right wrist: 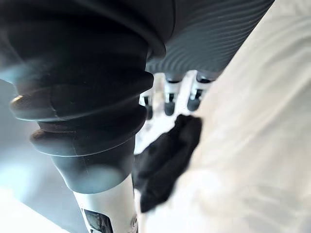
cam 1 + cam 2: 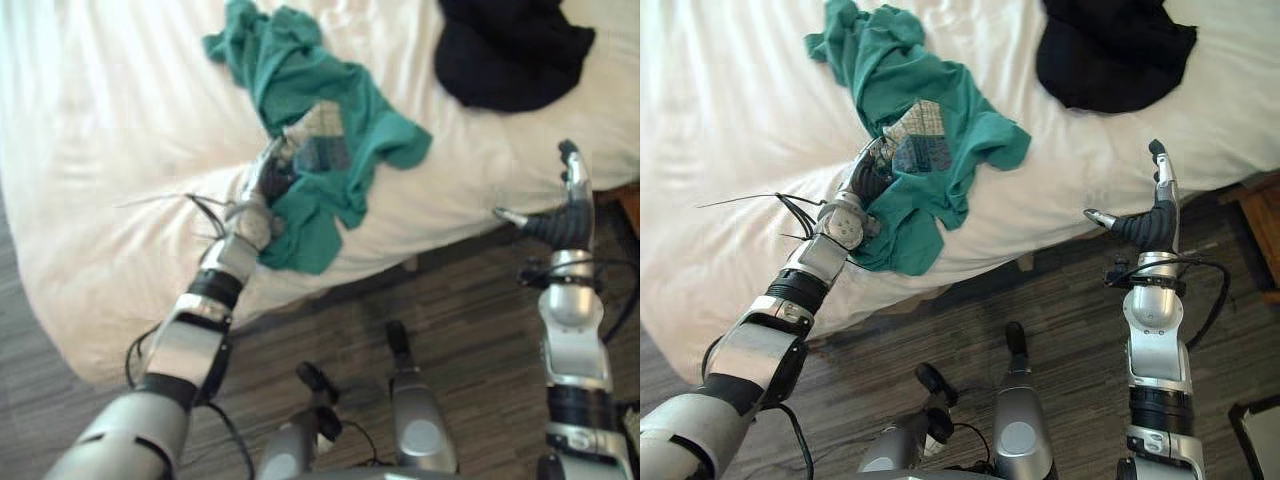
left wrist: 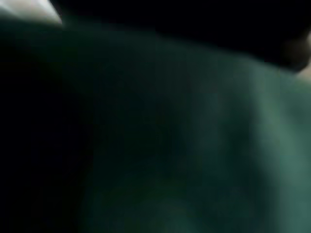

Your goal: Tidy the bed and pick cloth on bed and put in laundry

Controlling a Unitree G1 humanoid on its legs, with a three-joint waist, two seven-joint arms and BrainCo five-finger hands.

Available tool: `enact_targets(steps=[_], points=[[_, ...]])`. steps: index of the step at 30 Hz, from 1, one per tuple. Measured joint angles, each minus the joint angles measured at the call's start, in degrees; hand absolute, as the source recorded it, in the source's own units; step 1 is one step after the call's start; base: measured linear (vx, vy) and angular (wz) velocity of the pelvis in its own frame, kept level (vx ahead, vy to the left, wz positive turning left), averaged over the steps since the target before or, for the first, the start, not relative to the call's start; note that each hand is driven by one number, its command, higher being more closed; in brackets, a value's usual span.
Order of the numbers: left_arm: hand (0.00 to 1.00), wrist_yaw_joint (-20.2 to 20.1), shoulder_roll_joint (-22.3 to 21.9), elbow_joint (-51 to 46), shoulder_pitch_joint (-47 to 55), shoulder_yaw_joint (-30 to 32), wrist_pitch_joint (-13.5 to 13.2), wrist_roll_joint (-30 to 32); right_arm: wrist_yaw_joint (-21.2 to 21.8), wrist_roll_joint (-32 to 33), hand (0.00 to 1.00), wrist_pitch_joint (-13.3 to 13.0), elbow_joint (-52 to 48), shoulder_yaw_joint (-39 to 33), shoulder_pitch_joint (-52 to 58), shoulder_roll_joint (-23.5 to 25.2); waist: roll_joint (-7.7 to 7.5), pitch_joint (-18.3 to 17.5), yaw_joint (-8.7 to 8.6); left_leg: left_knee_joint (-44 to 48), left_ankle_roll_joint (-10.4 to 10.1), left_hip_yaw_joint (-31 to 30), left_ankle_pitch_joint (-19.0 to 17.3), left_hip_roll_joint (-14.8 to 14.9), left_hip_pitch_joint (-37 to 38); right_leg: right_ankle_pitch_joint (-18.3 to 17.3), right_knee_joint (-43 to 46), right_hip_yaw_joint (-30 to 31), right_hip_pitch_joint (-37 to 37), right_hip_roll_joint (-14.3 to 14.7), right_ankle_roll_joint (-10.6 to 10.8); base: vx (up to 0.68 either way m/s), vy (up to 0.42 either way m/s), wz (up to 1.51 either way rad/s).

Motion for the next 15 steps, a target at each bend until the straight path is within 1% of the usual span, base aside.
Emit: enact_targets(steps=[1,3,4,5,6,7,9,11,13,15], points=[[0.00,-0.01,-0.09,-0.01,-0.20,-0.09,-0.03,0.02,-0.29,0.00,0.00,-0.04,-0.15,0.11,0.18,0.10,-0.01,0.02,0.05,-0.01,-0.07,0.23,-0.05,-0.08,-0.07,0.18,0.03,0.14,-0.23,-0.05,0.25,0.04,0.014,-0.16],[0.00,0.43,-0.56,-0.14,-0.50,-0.70,-0.07,0.05,-0.38,0.00,0.00,-0.09,-0.15,0.59,0.13,1.25,-0.01,0.18,0.30,-0.12,-1.03,0.62,-0.75,-0.18,-0.25,0.93,-0.60,0.61,-0.51,-0.03,0.62,0.01,0.024,-0.08],[0.00,0.58,-0.67,-0.19,-0.53,-0.77,-0.09,0.04,-0.43,0.00,0.00,-0.10,-0.15,1.10,0.13,1.36,-0.01,0.18,0.51,-0.16,-1.10,0.64,-0.81,-0.22,-0.36,1.46,-1.00,0.86,-0.59,-0.03,0.59,-0.02,0.024,-0.13],[0.00,1.27,-0.68,-0.21,-0.73,-1.17,-0.10,0.04,-0.40,-0.02,0.00,-0.27,-0.15,2.02,0.09,1.47,-0.02,0.19,0.86,-0.16,-1.10,0.73,-0.81,-0.34,-0.71,2.42,-1.47,1.29,-1.06,-0.04,0.79,-0.02,0.016,-0.14],[0.00,1.49,-0.68,-0.22,-0.88,-1.17,-0.09,0.02,-0.41,-0.03,0.00,-0.39,-0.16,2.46,0.08,1.59,-0.02,0.19,0.83,-0.16,-1.10,0.72,-0.81,-0.47,-0.96,2.78,-1.78,1.42,-1.29,-0.14,1.10,-0.04,0.022,-0.09],[0.00,1.71,-0.77,-0.24,-1.36,-1.16,-0.09,0.01,-0.42,-0.04,0.00,-0.75,-0.37,2.64,0.23,2.22,-0.09,0.23,0.76,-0.46,-1.09,0.70,-0.83,-1.06,-1.29,2.91,-2.33,1.55,-1.49,-0.55,1.04,-0.04,0.011,-0.03],[0.00,2.50,-0.68,-0.23,-1.39,-1.15,-0.09,-0.06,-0.43,-0.10,0.00,-1.00,-0.37,2.68,0.27,3.40,-0.14,0.27,0.76,-1.25,-1.01,0.69,-0.89,-1.30,-1.31,3.47,-3.10,1.88,-1.70,-0.57,1.08,-0.04,0.001,-0.08],[0.00,2.89,-0.61,-0.23,-1.61,-1.12,-0.06,-0.05,-0.44,-0.11,0.00,-1.02,-0.37,2.70,0.29,3.68,-0.52,0.74,0.76,-1.26,-0.84,0.68,-1.03,-1.35,-1.40,3.57,-3.10,2.48,-1.97,-0.55,1.08,-0.04,-0.013,-0.10],[0.00,2.91,-0.48,-0.22,-1.62,-1.12,-0.05,0.31,-0.48,-0.14,0.00,-1.02,-0.37,2.69,0.27,3.70,-0.52,0.78,0.74,-1.29,-0.58,0.68,-1.20,-1.41,-1.62,3.57,-3.27,2.75,-2.24,-0.55,1.08,-0.04,-0.025,-0.05],[0.00,2.90,-0.81,-0.22,-1.63,-1.19,-0.03,2.02,-0.54,-0.16,0.00,-1.02,-0.37,2.69,0.27,3.82,-0.54,0.81,0.67,-1.35,-0.54,0.51,-1.21,-1.44,-2.09,4.17,-4.18,2.76,-2.33,-0.56,0.94,-0.05,-0.039,-0.01]])
